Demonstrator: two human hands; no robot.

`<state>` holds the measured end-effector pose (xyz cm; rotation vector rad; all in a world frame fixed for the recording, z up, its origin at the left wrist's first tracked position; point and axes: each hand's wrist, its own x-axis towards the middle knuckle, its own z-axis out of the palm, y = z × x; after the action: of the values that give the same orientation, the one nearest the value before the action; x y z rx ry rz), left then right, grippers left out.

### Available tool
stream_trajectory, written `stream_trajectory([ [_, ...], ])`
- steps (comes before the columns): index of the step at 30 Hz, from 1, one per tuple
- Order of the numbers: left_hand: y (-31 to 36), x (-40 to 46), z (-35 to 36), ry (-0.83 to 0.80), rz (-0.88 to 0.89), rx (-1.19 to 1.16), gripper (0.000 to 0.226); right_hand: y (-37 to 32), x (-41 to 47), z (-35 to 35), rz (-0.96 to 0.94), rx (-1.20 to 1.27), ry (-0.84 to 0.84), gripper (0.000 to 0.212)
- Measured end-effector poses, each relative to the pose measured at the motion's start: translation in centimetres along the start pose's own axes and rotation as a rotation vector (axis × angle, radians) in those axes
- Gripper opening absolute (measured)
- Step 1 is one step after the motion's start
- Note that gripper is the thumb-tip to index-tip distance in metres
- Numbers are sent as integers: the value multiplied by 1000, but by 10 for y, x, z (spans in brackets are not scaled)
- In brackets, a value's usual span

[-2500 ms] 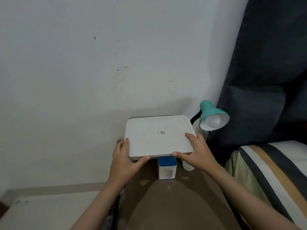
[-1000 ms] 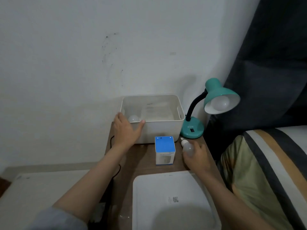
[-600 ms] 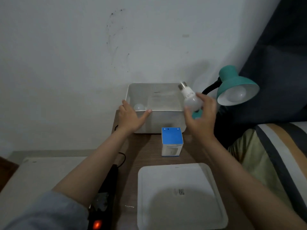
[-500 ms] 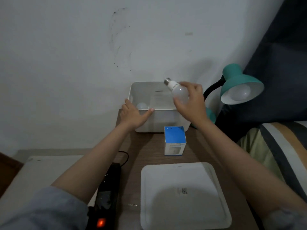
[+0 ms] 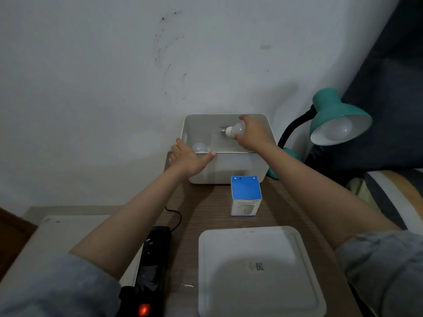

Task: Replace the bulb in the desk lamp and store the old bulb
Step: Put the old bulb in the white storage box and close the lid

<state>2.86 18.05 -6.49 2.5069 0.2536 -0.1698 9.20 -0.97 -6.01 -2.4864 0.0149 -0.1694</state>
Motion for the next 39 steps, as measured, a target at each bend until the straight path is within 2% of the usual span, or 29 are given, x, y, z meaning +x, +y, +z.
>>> stream_trajectory([
  [4,0,0,0,10,-9,-7,121,1,-29,-11,-108,78,184,49],
  [8,3,-6,-1,8,-52,-38,120,14,-99,-16,-235,121,351,33],
  [13,-2,-55,21,248,-16,-323,97,45,-205,-12,-129,125,286,30],
  [17,-33,-124,48,166,86,-359,57,79,-272,2,70,62,175,29],
  [20,-67,-174,67,88,158,-295,41,95,-312,8,205,-34,96,40],
  [22,-84,-202,77,69,144,-183,43,97,-330,8,282,-114,49,49],
  [26,-101,-237,91,-37,26,34,62,99,-347,9,381,-173,-44,61],
  [29,-100,-250,96,-101,71,133,58,99,-352,11,403,-197,-106,63],
  [35,-94,-258,97,-178,111,43,69,90,-349,9,431,-205,-97,68],
  [39,-86,-260,81,-15,228,-15,66,77,-342,-7,341,-174,26,68],
])
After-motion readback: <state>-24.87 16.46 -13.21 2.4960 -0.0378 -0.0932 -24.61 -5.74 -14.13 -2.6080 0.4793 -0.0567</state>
